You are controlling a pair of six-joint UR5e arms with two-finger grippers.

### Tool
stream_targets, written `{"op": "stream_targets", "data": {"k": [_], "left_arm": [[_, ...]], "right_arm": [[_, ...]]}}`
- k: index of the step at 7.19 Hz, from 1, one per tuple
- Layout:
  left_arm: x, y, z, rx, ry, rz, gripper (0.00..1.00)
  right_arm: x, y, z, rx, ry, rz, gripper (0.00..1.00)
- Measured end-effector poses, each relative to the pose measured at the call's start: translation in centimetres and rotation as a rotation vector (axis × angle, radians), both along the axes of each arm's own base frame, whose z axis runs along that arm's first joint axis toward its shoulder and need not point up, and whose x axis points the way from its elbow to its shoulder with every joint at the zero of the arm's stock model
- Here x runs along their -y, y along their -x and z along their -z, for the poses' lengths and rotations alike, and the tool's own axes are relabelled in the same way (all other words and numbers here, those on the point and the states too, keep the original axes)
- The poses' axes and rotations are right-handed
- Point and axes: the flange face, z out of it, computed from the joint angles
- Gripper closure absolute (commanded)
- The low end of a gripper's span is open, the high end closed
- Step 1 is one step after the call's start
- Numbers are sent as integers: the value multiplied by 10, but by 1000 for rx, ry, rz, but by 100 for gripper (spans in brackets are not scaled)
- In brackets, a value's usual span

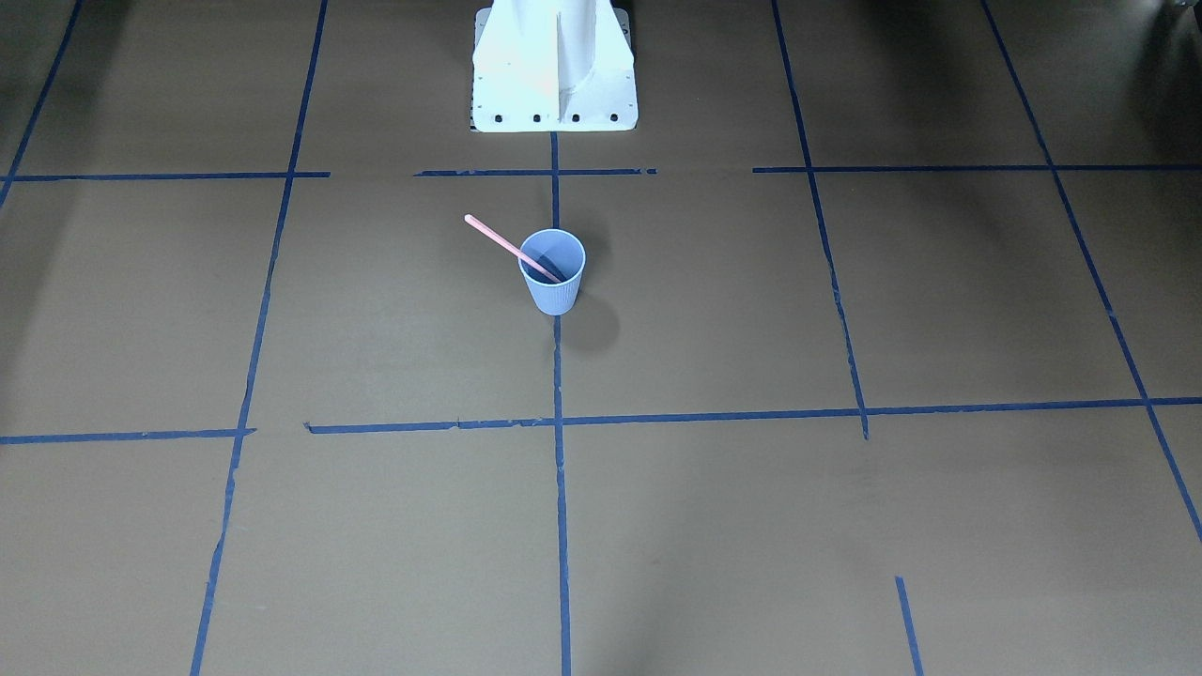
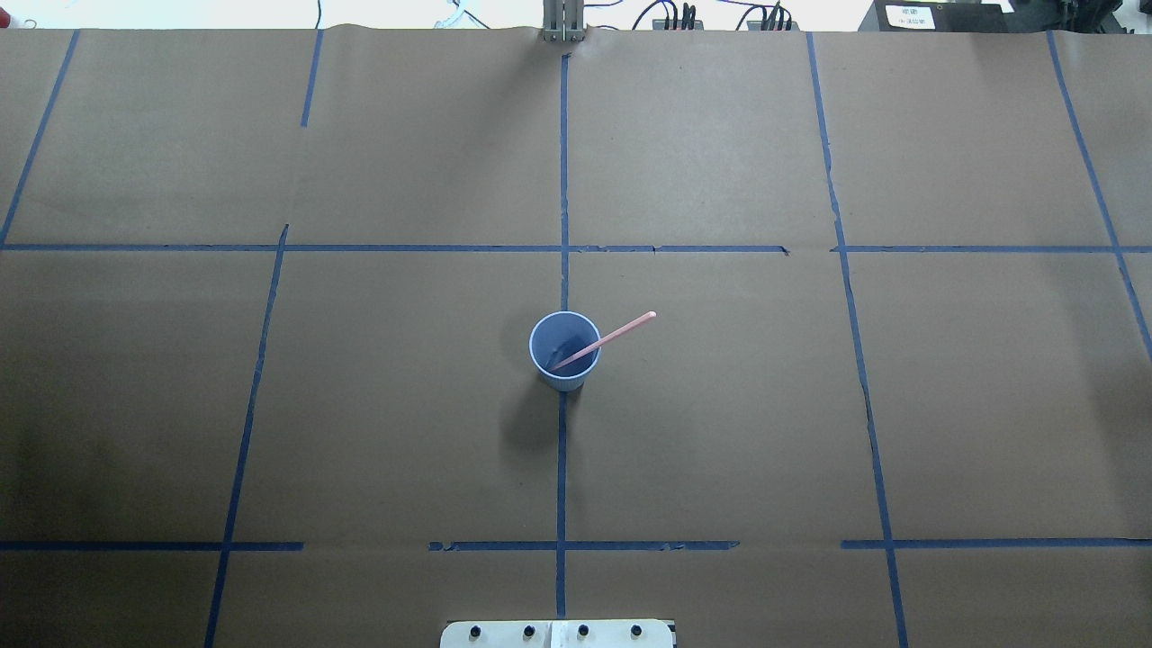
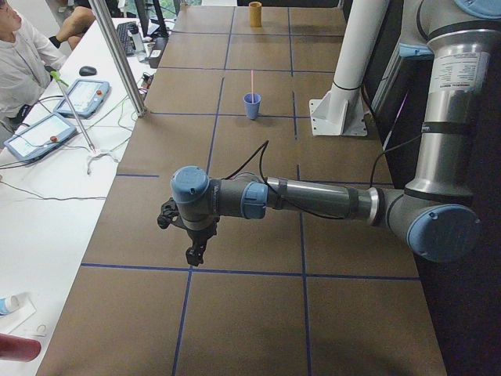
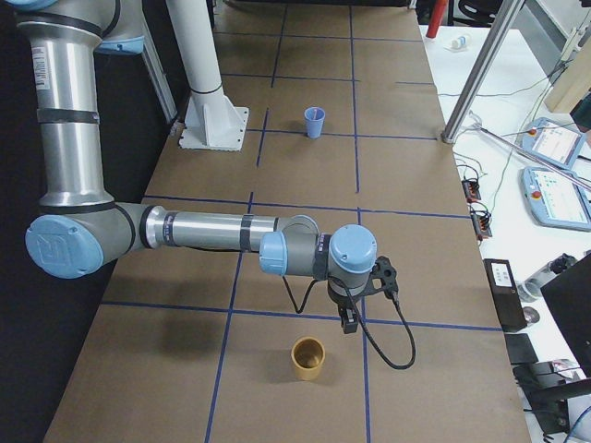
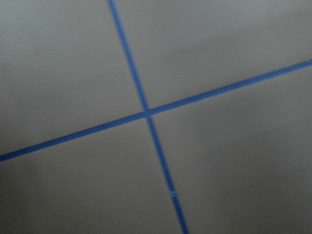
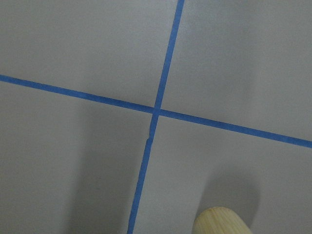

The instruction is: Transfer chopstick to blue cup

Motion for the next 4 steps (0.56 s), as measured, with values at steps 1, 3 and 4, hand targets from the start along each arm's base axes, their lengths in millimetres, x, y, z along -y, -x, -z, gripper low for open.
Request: {"op": "stream_targets", "data": {"k": [1, 3, 4], "left_arm": [[0, 7, -5, -3, 40, 14, 0], [-8, 12, 6, -15, 136, 90, 0], [-16, 12, 16, -19, 166, 137, 0]], "right_arm": [[2, 1, 2, -1, 1, 4, 0], [10, 2, 11, 3, 9, 1, 0], [19, 3, 21, 4, 30, 3, 0]]}}
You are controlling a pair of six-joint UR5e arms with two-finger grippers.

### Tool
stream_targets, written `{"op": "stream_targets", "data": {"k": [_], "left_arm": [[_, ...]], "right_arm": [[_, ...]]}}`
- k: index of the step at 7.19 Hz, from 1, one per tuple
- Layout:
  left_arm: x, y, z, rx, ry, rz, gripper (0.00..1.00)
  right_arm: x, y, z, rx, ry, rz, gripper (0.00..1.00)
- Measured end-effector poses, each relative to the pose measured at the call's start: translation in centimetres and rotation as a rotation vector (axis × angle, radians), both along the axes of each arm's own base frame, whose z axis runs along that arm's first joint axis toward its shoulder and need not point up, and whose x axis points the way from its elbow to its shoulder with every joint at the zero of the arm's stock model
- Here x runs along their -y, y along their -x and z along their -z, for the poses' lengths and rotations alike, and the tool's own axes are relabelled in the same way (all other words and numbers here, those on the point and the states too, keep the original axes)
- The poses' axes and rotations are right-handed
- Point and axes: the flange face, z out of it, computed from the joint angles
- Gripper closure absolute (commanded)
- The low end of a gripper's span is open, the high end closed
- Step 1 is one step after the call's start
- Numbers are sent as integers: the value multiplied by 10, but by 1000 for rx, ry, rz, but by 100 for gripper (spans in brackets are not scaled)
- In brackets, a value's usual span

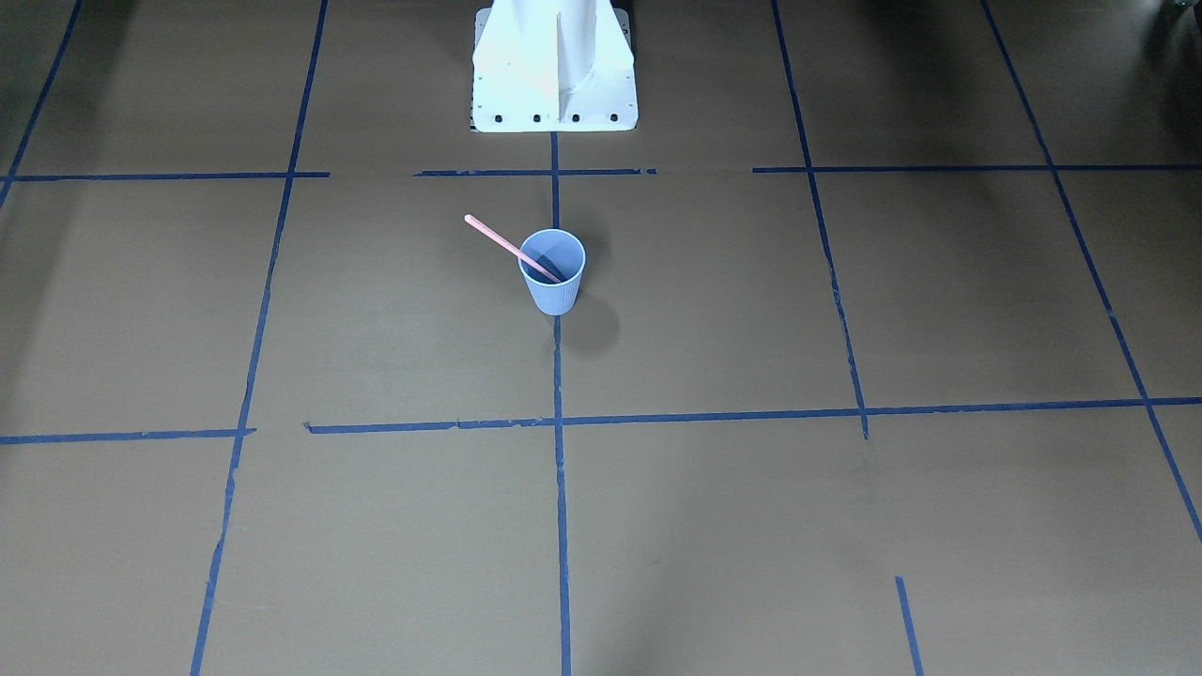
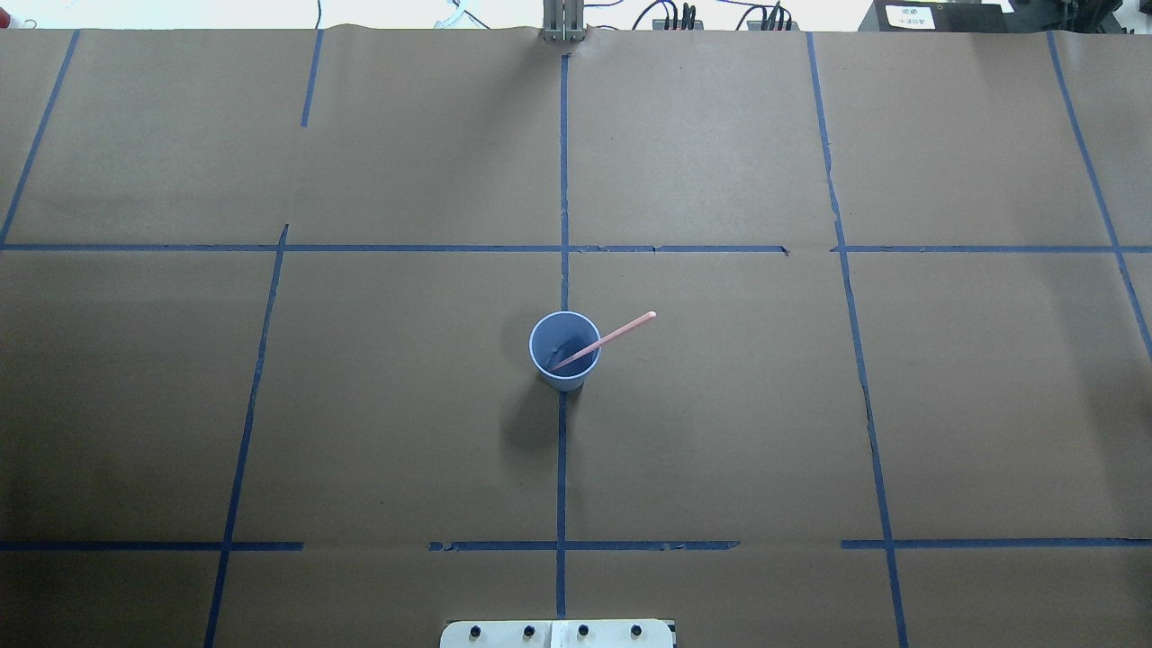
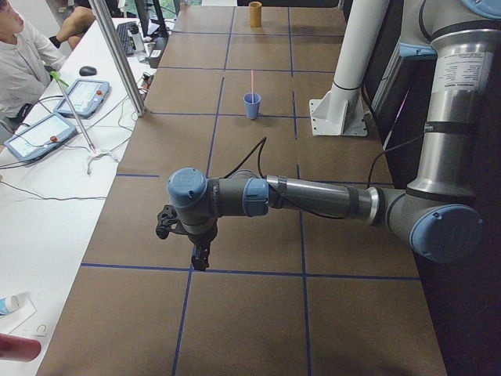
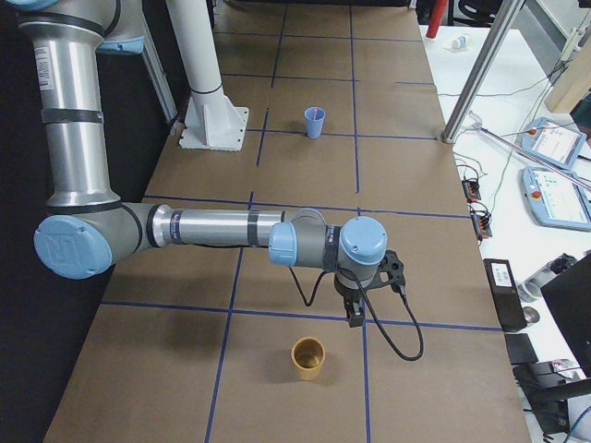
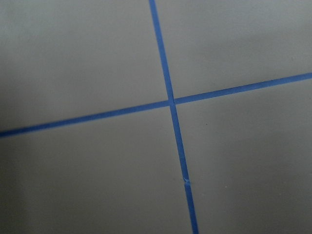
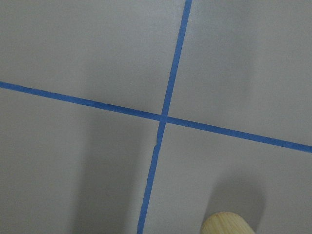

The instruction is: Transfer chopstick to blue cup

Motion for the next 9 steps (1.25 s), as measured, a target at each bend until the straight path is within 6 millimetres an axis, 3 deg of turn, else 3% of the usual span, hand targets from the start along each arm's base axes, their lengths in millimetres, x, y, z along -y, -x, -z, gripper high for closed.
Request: {"op": "stream_targets", "data": {"k": [2, 7, 9], "left_arm": [[-14, -1, 2, -6, 0, 26, 0], [-29, -4, -18, -5, -26, 12, 0], [-35, -6, -22, -15, -17, 8, 0]], "right_arm": [[5, 3, 2, -2, 43, 7, 0], [2, 4, -2, -9, 44, 18, 0], [-8, 3, -9, -22, 8, 18, 0]]}}
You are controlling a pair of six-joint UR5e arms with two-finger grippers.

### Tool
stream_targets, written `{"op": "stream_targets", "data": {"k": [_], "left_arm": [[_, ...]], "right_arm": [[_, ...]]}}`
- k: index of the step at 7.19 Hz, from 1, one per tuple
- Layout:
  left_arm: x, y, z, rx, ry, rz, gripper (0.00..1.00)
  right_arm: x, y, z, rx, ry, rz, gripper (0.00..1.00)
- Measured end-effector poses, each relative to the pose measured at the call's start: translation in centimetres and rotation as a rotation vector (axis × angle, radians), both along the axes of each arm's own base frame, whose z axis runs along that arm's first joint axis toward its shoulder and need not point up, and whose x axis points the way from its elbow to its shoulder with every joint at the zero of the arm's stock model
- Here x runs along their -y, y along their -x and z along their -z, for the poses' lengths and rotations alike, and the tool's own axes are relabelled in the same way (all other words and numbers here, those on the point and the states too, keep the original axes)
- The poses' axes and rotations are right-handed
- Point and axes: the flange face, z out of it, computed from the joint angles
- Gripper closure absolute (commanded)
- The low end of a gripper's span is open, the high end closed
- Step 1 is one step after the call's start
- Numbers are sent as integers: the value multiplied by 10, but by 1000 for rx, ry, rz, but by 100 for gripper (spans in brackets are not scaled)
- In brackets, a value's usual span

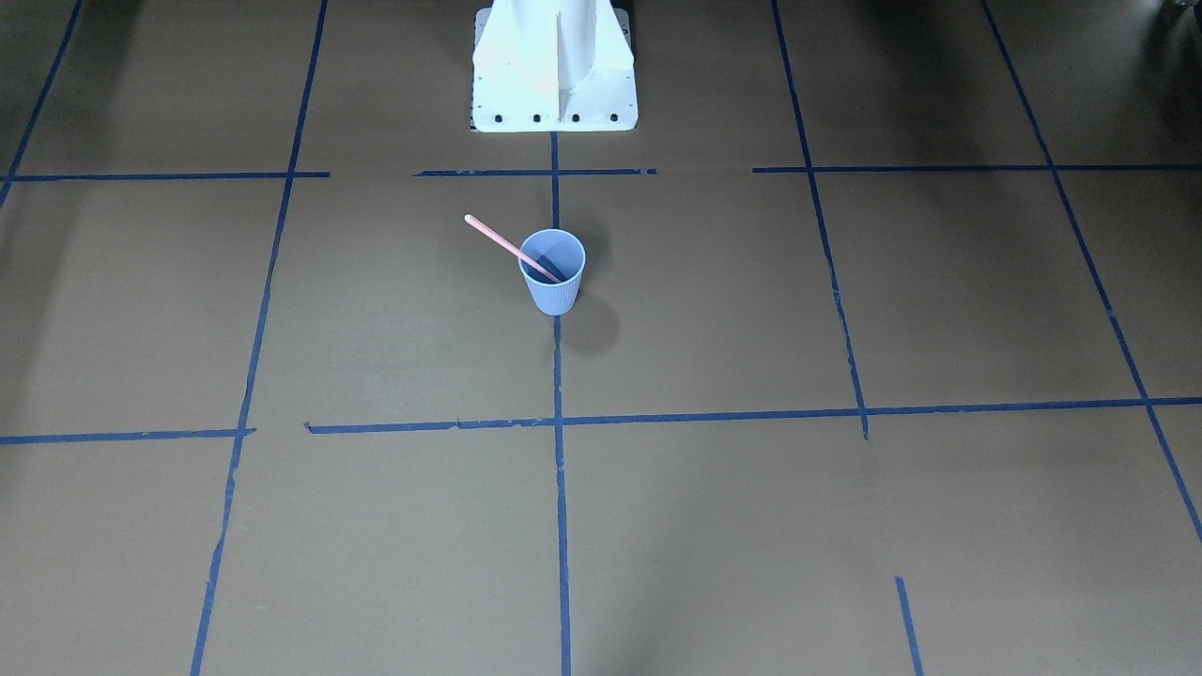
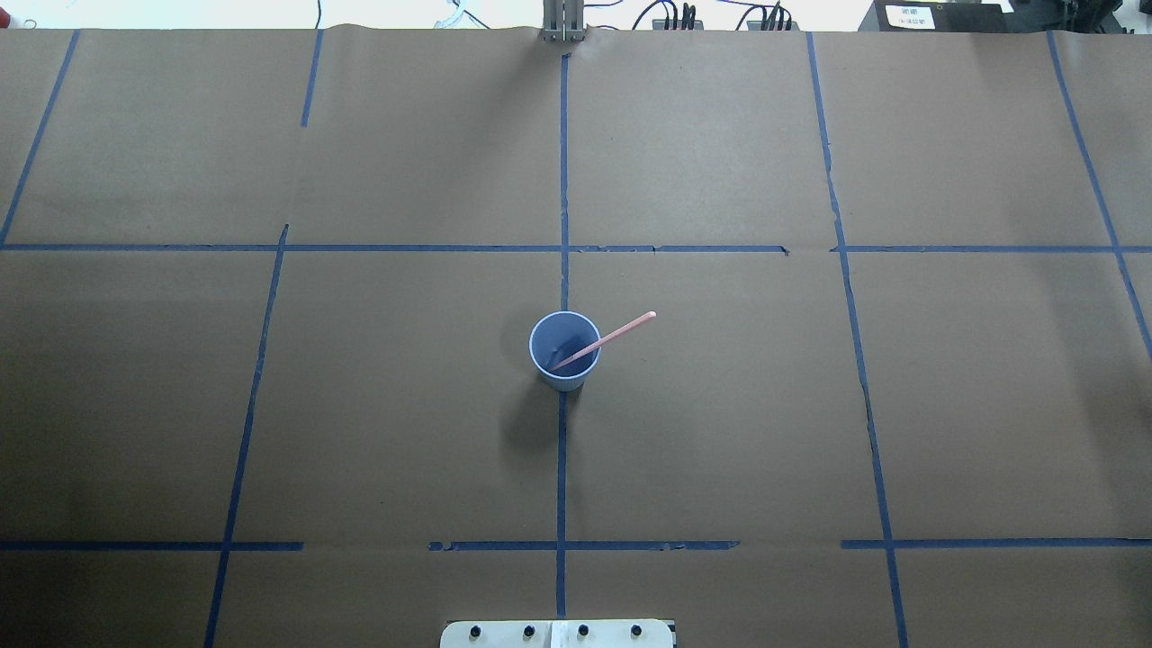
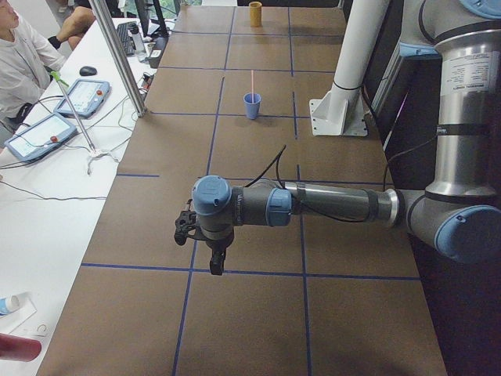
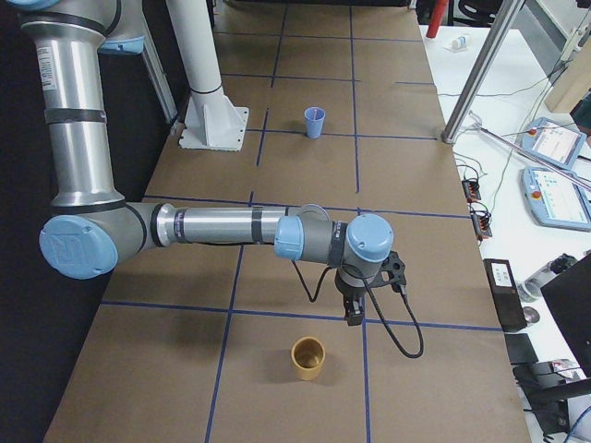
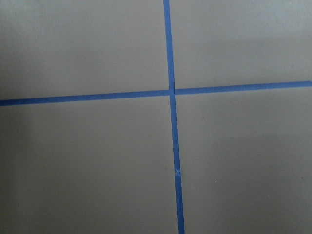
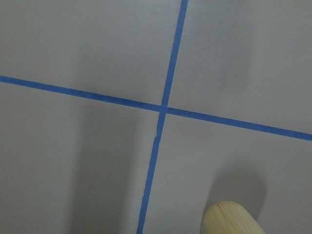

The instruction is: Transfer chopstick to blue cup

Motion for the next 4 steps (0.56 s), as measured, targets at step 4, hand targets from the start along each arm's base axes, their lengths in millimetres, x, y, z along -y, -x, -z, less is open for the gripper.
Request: {"op": "stream_targets", "data": {"k": [4], "left_arm": [[-19, -6, 5, -69, 1, -4, 0]], "right_arm": [[-13, -1, -12, -20, 23, -99, 0]]}}
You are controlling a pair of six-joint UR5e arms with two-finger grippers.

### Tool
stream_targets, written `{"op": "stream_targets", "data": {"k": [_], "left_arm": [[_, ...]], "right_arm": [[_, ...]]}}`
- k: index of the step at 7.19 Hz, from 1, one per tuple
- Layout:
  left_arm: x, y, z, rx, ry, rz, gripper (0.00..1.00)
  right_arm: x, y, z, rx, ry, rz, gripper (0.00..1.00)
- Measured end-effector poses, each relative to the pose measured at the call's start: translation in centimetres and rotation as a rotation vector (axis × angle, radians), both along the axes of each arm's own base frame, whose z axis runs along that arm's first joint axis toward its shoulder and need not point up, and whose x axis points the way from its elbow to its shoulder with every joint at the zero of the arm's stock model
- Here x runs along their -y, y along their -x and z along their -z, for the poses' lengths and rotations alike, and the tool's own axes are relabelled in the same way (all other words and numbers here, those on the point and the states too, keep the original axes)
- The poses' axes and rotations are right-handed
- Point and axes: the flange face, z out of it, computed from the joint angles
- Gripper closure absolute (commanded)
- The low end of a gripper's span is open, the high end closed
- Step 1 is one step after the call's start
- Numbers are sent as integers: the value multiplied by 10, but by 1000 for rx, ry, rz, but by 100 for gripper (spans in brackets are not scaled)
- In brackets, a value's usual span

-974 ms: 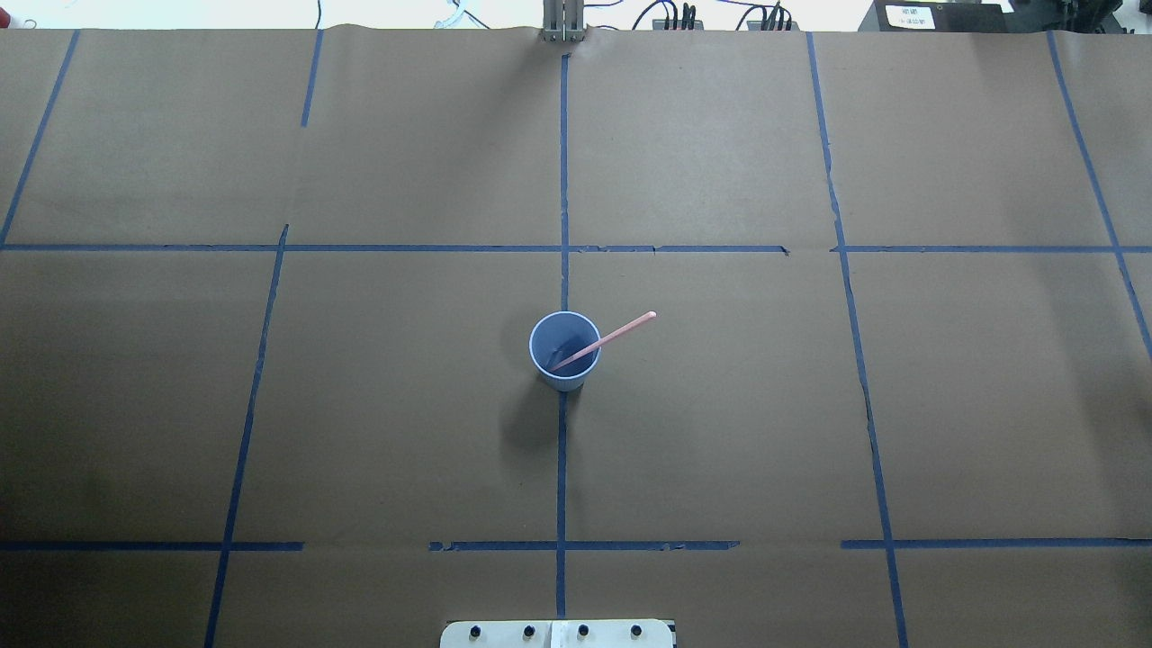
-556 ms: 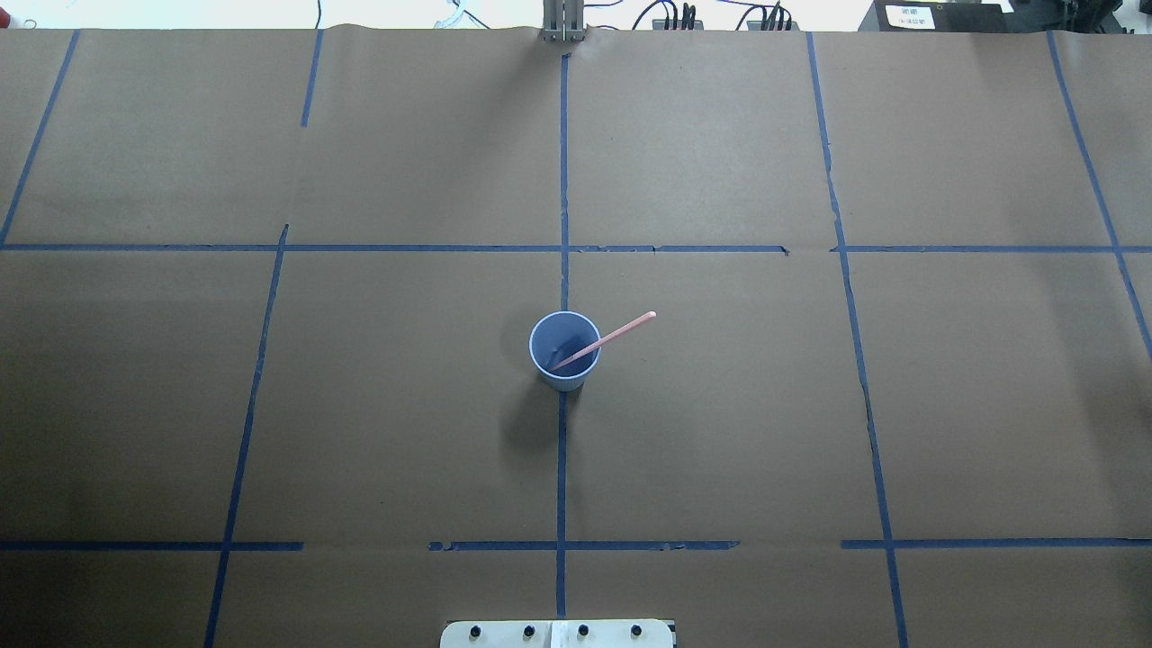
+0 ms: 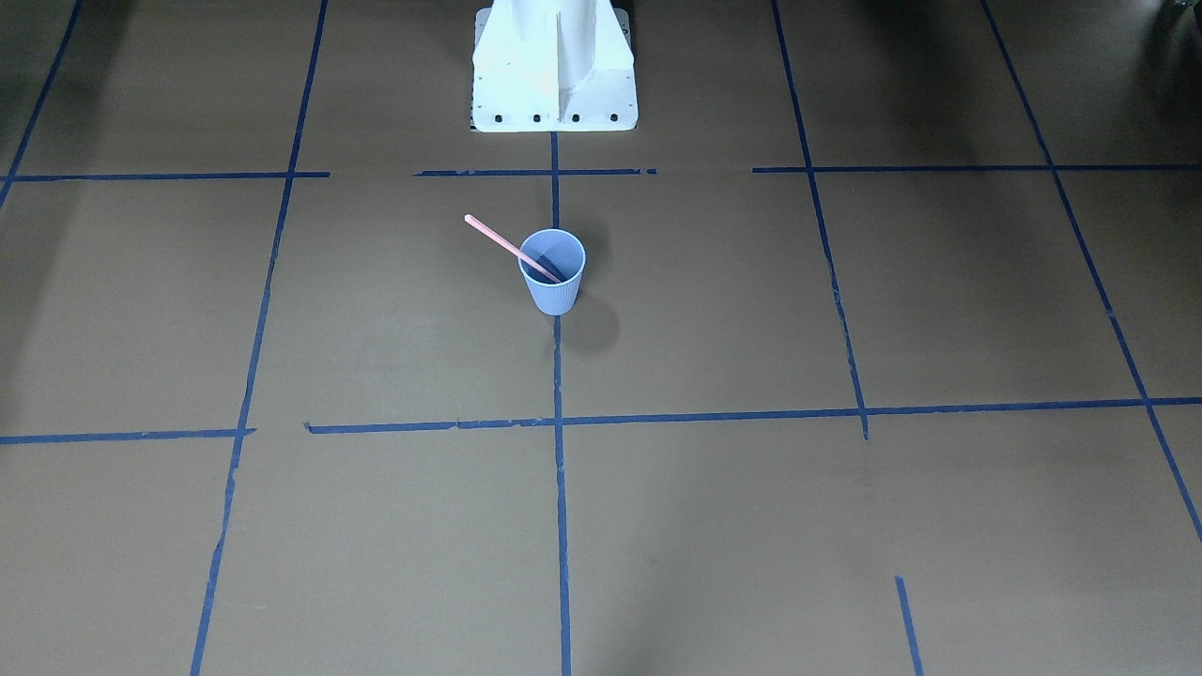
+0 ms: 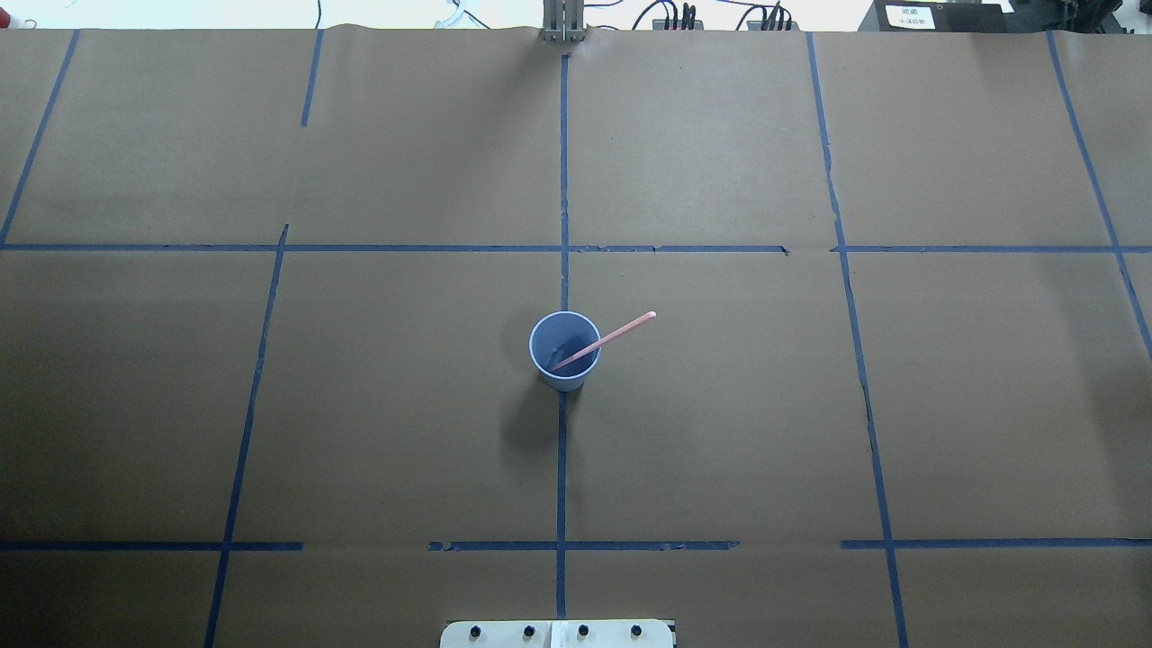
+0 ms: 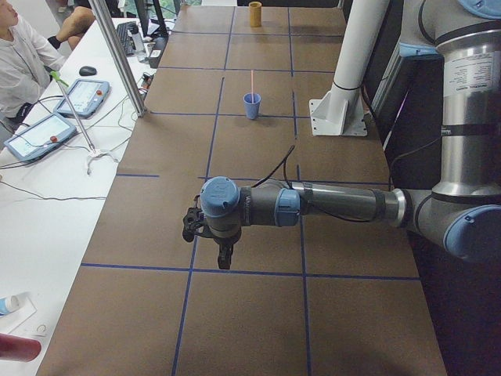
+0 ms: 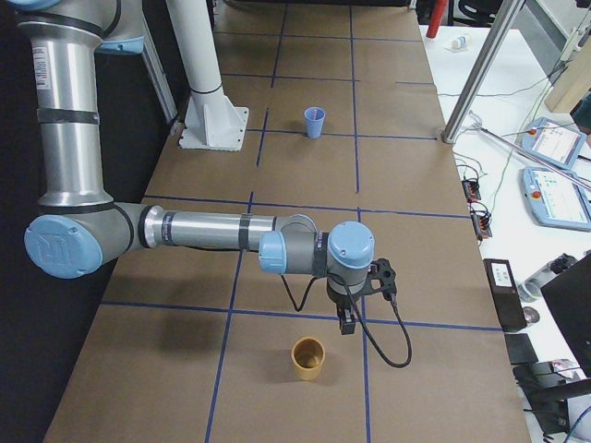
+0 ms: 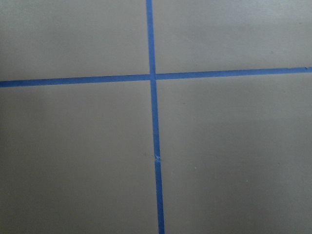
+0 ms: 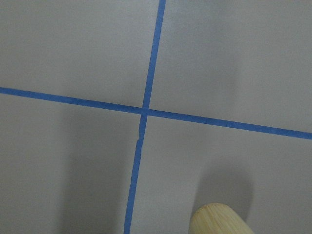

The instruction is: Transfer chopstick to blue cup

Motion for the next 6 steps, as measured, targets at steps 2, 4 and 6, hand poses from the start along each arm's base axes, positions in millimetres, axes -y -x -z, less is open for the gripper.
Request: {"op": "stream_targets", "data": {"k": [2, 4, 6], "left_arm": [[-4, 0, -2, 3, 5, -1, 0], [-4, 0, -5, 8, 11, -1, 0], [-4, 0, -9, 8, 17, -1, 0]], "right_arm": [[-2, 0, -1, 9, 59, -49, 0], [-3, 1, -2, 12, 76, -56, 0], [-3, 1, -2, 14, 77, -56, 0]]}}
